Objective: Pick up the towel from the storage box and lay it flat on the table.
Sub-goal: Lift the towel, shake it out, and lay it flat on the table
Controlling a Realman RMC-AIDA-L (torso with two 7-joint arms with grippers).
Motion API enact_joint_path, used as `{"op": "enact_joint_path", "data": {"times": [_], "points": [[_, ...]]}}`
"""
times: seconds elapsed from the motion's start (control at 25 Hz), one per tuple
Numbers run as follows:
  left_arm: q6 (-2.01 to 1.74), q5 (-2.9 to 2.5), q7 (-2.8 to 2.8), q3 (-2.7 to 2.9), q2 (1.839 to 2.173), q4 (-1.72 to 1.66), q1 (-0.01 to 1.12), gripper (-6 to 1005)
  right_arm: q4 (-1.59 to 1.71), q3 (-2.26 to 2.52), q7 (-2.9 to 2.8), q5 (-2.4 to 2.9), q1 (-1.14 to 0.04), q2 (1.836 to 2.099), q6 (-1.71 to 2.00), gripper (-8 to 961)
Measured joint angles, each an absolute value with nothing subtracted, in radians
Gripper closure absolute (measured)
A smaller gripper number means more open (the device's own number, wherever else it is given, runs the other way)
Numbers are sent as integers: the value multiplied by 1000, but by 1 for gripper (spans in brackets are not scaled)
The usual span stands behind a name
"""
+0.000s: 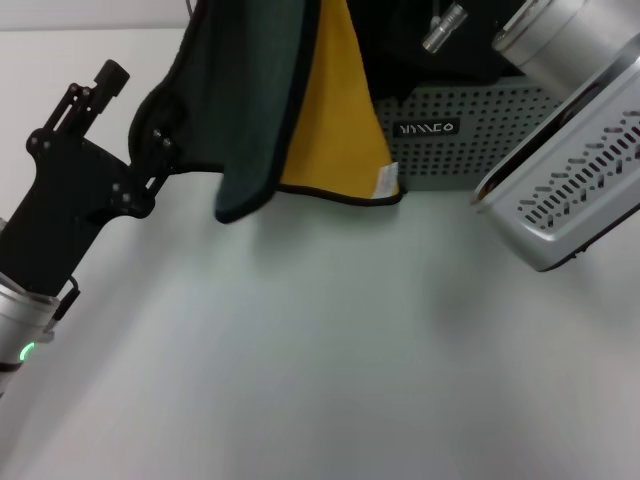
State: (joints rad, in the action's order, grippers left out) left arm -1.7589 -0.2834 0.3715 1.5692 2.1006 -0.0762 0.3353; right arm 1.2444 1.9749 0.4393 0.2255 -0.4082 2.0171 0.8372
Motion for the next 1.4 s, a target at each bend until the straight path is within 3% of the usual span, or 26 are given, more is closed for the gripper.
{"op": "enact_joint_path", "data": {"times": [1.08, 1.32, 1.4], "points": [[-1735, -286, 386, 1576, 2097, -74, 310, 409, 1236, 1930, 440, 227, -406, 2019, 837, 935], [-1739, -286, 384, 1576, 2097, -75, 303, 590, 1235, 1922, 439, 227, -406, 2020, 837, 934], [-1739, -288, 384, 1576, 2097, -76, 303, 592, 1235, 1922, 439, 227, -406, 2020, 837, 934]]}}
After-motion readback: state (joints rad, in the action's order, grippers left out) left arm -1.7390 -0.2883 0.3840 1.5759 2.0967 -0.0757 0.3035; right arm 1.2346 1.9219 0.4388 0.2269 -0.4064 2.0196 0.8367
